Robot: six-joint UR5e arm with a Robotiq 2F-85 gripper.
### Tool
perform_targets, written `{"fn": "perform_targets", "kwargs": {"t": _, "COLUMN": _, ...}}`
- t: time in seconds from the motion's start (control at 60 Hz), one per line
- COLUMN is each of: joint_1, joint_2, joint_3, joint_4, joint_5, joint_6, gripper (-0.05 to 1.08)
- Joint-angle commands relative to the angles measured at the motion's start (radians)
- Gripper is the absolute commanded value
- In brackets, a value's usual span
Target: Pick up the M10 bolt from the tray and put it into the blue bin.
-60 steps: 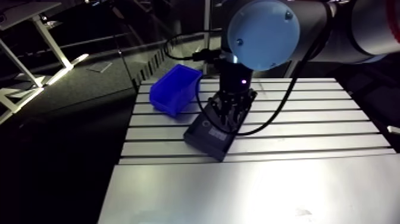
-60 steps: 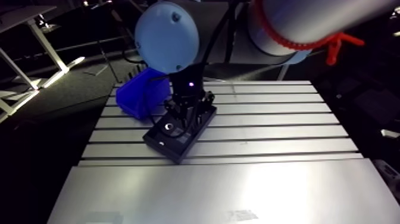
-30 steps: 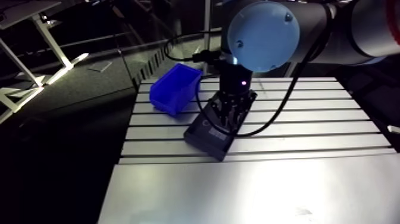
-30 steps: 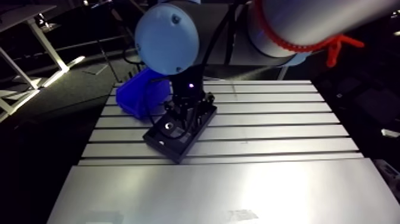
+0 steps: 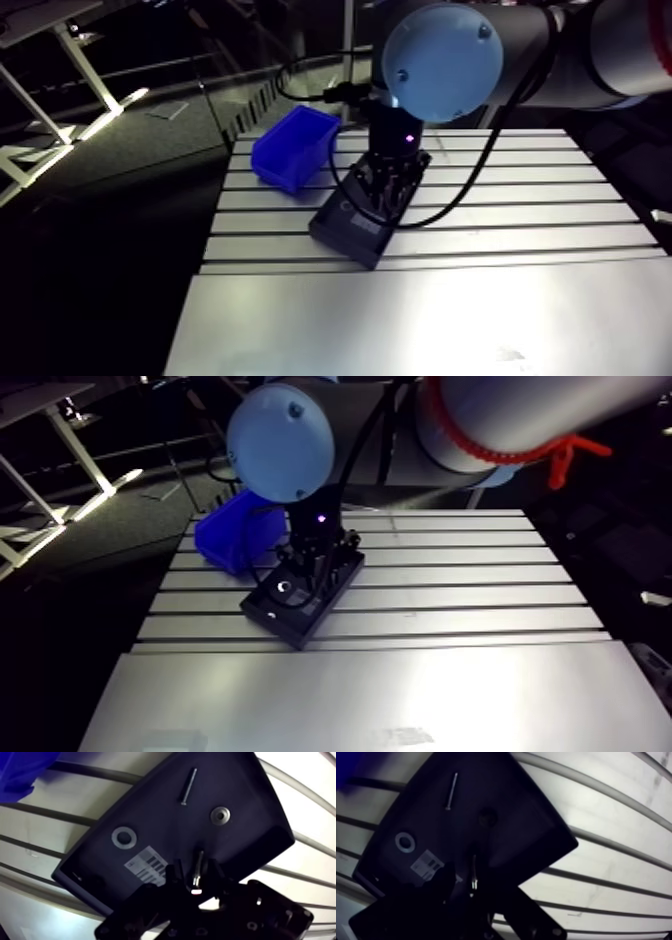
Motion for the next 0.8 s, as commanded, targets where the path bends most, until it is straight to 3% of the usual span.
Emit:
{"fn": "perform_targets", "kwargs": {"t": 0.017, "joint_1": 0.000, "joint_2": 0.000, "joint_3": 0.001, "joint_4": -0.010, "joint_5": 0.000, "joint_6": 0.000, "gripper": 0.59}}
{"fn": "perform_targets", "kwargs": {"t": 0.8, "joint_1": 0.002, "joint_2": 0.007, "joint_3": 0.003, "joint_4": -0.010, "joint_5": 0.000, "joint_6": 0.002, "gripper": 0.65}}
